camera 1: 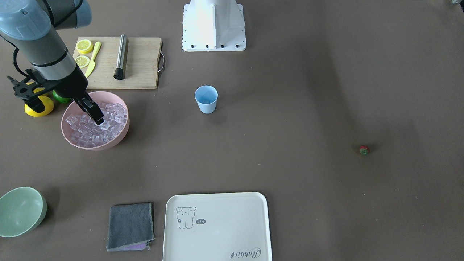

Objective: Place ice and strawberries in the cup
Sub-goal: 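Move the right gripper back over the pink ice bowl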

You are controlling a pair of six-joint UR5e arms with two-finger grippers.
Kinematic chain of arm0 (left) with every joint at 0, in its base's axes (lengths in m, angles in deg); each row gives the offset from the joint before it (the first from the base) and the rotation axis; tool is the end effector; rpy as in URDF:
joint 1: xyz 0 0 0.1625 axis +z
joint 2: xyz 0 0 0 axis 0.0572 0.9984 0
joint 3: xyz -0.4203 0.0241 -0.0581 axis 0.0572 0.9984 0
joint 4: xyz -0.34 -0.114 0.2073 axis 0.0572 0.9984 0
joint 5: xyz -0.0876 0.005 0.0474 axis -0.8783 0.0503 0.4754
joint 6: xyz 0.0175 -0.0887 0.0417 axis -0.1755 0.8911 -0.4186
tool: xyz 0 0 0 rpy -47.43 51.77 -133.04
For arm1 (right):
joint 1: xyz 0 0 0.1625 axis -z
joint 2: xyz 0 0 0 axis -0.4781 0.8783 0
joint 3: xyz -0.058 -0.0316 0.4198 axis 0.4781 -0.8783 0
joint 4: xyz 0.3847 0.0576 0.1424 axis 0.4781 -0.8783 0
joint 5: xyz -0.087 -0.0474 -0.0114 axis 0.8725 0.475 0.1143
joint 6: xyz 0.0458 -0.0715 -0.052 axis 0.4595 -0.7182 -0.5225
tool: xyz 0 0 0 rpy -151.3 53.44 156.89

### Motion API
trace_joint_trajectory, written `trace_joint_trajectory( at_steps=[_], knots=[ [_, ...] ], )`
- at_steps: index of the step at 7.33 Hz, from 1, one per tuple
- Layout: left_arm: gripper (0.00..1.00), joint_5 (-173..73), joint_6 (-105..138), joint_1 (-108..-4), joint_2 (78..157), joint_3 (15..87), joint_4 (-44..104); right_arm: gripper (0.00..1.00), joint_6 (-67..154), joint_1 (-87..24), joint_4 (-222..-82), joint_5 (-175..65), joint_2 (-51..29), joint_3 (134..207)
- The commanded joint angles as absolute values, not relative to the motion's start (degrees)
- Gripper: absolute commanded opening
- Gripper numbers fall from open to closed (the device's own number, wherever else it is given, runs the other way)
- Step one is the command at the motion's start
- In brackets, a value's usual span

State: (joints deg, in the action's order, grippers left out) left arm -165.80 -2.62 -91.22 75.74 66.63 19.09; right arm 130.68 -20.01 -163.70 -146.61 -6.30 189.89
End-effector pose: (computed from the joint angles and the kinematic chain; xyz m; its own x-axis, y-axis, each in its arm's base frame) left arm -0.0865 -0.3343 0.6447 0.6886 0.1418 -0.7111 0.0285 0.9746 0.2220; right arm -0.3001 -0.4784 0.3412 0.3831 0.7513 0.5374 -0.6100 0.6427 -0.4635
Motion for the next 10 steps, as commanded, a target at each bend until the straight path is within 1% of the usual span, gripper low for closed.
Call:
trace_joint_trajectory(
  at_steps=[1, 3, 5, 6, 10],
  knots=[
    [0.98, -167.52, -1.63, -92.51, 75.36, 66.85, 19.61, 0.63, 138.56, -20.22, -163.6, -145.9, -5.92, 189.88],
    [0.98, -171.84, -1.54, -92.61, 75.36, 66.14, 19.61, 0.62, 142.95, -20.13, -161.59, -143.72, -3.82, 188.66],
    [0.98, -171.58, -2.07, -92.52, 76.76, 62.9, 20.05, 0.62, 153.71, -20.13, -158.33, -143.35, -3.28, 188.12],
    [0.98, -171.85, -2.16, -92.96, 76.33, 64.02, 19.88, 0.63, 160.05, -20.13, -158.24, -141.87, -2.93, 188.03],
    [0.98, -171.85, -2.16, -95.59, 75.36, 64.64, 22.59, 0.63, 181.68, -19.87, -157.8, -137.99, 0.05, 188.12]
  ],
)
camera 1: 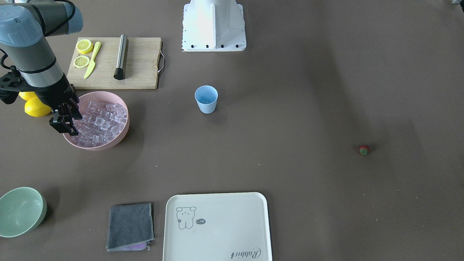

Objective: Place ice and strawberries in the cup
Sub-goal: 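Lower the right gripper into the ice and grasp a cube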

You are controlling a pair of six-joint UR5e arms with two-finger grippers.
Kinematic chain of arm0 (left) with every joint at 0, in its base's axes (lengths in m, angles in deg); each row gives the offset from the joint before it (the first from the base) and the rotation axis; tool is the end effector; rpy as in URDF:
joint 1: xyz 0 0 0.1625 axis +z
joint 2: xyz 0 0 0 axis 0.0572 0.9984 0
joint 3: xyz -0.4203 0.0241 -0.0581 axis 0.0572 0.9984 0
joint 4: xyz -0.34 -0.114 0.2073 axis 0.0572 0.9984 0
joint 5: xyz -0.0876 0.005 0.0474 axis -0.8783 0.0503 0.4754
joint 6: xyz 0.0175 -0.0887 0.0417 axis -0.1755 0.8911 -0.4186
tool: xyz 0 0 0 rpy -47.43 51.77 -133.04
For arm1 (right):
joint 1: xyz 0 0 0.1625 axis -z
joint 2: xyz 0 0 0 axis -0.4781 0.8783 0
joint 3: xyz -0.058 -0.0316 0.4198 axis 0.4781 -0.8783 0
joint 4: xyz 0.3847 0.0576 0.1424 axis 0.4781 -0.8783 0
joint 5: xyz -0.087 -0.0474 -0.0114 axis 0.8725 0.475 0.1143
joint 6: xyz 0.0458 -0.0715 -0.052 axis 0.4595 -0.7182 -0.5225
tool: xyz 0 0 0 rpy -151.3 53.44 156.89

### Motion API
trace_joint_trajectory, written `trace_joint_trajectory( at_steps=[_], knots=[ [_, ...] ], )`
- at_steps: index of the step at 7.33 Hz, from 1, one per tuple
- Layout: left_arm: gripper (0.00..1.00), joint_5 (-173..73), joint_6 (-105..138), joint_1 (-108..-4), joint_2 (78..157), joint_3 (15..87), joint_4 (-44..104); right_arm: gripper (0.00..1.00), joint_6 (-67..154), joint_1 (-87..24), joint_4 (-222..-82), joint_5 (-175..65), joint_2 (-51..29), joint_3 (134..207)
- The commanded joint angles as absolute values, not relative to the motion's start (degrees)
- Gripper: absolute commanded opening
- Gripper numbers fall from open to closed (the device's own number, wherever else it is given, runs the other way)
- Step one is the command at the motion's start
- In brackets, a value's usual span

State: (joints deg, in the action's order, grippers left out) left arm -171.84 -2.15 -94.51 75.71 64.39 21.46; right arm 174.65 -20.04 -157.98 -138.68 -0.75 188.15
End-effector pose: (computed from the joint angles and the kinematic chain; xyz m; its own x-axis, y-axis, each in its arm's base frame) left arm -0.0985 -0.3263 0.6519 0.6163 0.1178 -0.7786 0.0950 0.9704 0.2220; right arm -0.2838 -0.4798 0.3991 -0.2222 0.9658 0.1336 -0.7657 -0.0880 -0.6371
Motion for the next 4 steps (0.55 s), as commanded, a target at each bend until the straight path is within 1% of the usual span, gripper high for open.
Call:
trace_joint_trajectory(
  at_steps=[1, 4],
  knots=[
    [0.98, -171.76, -2.07, -95.69, 75.53, 64.65, 22.69, 0.63, 184.08, -18.91, -157.8, -137.99, 0.15, 188.29],
    [0.98, -171.41, -1.98, -95.69, 75.8, 64.99, 22.69, 0.62, 184.46, -15.13, -157.27, -138.96, 1.47, 188.03]
  ],
)
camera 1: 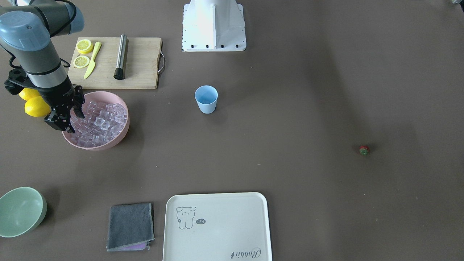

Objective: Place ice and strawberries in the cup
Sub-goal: 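Lower the right gripper into the ice and grasp a cube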

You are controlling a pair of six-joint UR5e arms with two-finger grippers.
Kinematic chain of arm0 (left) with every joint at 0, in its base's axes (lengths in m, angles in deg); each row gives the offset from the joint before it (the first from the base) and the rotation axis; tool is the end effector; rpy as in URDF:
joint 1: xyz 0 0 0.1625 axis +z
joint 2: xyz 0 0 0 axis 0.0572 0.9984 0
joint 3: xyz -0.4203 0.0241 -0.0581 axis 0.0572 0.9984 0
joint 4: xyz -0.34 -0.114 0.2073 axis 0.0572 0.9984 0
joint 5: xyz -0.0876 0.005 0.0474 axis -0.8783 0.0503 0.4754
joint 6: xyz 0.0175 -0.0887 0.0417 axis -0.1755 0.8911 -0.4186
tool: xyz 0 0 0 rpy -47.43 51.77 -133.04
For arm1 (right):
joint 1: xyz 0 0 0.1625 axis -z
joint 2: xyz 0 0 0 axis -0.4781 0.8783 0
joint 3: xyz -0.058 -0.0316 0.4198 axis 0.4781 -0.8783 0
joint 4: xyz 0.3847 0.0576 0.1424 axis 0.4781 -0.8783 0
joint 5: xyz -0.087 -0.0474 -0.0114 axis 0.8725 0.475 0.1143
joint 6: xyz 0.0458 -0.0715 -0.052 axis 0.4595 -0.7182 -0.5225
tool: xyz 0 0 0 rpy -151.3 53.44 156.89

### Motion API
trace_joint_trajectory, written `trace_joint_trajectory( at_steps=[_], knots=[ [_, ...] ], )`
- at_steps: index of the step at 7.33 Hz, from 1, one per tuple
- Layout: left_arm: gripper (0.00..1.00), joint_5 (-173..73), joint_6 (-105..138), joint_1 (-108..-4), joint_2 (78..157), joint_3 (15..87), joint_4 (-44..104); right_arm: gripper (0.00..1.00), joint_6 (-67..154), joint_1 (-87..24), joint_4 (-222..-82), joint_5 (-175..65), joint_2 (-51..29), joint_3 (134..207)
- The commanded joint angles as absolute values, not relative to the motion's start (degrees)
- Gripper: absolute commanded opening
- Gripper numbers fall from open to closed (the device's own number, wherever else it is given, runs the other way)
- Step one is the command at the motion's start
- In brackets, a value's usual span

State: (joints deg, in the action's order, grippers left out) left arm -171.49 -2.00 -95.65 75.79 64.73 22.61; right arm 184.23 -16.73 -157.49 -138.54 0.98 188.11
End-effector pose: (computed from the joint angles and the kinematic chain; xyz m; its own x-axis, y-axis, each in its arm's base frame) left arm -0.1056 -0.3263 0.6468 0.6263 0.1225 -0.7699 0.1147 0.9624 0.2464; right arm -0.3059 -0.4577 0.4147 -0.2929 0.9560 0.0169 -0.7418 -0.2161 -0.6348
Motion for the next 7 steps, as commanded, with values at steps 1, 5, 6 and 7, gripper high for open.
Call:
trace_joint_trajectory(
  at_steps=[1, 5, 6, 7],
  knots=[
    [0.98, -171.41, -1.89, -95.86, 75.45, 65.78, 22.69, 0.61, 184.28, -14.6, -157.27, -138.87, 1.64, 187.68],
    [0.98, -171.32, -1.72, -96.13, 75.36, 65.79, 22.69, 0.59, 184.37, -14.32, -157.79, -138.17, 2.34, 189.15],
    [0.98, -171.32, -1.72, -96.13, 75.36, 65.87, 22.69, 0.59, 184.37, -14.67, -158.32, -137.99, 3.83, 190.13],
    [0.98, -171.32, -1.72, -96.13, 75.36, 65.79, 22.69, 0.59, 183.93, -14.59, -157.98, -137.9, 4.97, 190.06]
  ],
)
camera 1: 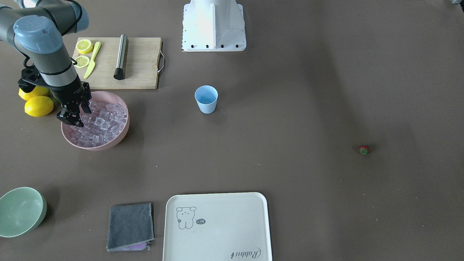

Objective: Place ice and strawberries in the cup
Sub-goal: 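Lower the right gripper into the ice and grasp a cube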

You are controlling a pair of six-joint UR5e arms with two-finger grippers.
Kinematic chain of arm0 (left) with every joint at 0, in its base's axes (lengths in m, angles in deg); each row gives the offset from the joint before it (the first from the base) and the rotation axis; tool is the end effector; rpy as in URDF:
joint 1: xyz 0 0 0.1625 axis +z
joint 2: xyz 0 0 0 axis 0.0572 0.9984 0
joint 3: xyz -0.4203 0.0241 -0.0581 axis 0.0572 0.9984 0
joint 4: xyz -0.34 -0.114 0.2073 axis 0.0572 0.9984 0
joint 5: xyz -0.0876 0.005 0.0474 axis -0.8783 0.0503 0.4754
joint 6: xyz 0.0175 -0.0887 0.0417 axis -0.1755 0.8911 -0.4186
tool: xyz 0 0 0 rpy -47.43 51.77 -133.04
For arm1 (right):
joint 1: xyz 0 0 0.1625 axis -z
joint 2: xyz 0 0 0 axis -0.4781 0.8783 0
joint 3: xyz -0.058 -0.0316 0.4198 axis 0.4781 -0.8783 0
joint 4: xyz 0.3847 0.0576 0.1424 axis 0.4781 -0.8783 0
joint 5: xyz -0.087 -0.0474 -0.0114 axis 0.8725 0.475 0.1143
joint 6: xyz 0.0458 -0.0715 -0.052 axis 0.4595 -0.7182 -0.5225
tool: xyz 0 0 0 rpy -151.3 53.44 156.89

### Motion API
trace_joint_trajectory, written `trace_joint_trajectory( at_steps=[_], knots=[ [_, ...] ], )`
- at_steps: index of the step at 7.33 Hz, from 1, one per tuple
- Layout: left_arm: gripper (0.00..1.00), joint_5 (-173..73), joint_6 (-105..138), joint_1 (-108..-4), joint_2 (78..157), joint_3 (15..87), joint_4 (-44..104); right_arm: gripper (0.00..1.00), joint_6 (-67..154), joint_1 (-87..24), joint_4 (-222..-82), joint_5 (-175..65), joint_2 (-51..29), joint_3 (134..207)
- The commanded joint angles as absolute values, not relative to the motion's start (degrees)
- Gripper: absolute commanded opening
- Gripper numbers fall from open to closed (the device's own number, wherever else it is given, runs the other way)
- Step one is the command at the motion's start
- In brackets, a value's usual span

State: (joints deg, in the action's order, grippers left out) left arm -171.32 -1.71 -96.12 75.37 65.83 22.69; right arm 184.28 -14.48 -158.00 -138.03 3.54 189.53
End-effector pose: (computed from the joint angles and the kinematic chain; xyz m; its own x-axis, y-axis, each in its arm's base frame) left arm -0.1082 -0.3237 0.6397 0.6306 0.1218 -0.7665 0.1251 0.9588 0.2552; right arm -0.3116 -0.4353 0.4280 -0.2604 0.9654 0.0092 -0.7647 -0.2005 -0.6124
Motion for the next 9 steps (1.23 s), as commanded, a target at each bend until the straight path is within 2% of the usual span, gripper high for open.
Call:
trace_joint_trajectory(
  at_steps=[1, 6, 7, 9],
  knots=[
    [0.98, -171.32, -1.63, -96.13, 75.36, 65.87, 22.69, 0.58, 184.1, -14.59, -157.97, -137.73, 5.16, 189.97],
    [0.98, -171.32, -1.72, -97.0, 75.27, 66.22, 22.77, 0.56, 183.58, -14.5, -157.97, -136.5, 5.33, 189.44],
    [0.98, -171.23, -1.72, -97.09, 75.36, 66.14, 22.77, 0.46, 183.58, -14.5, -157.97, -136.58, 5.16, 189.79],
    [0.98, -171.23, -1.72, -97.18, 75.36, 66.31, 22.77, 0.0, 183.58, -15.02, -158.41, -136.76, 5.07, 190.14]
  ],
)
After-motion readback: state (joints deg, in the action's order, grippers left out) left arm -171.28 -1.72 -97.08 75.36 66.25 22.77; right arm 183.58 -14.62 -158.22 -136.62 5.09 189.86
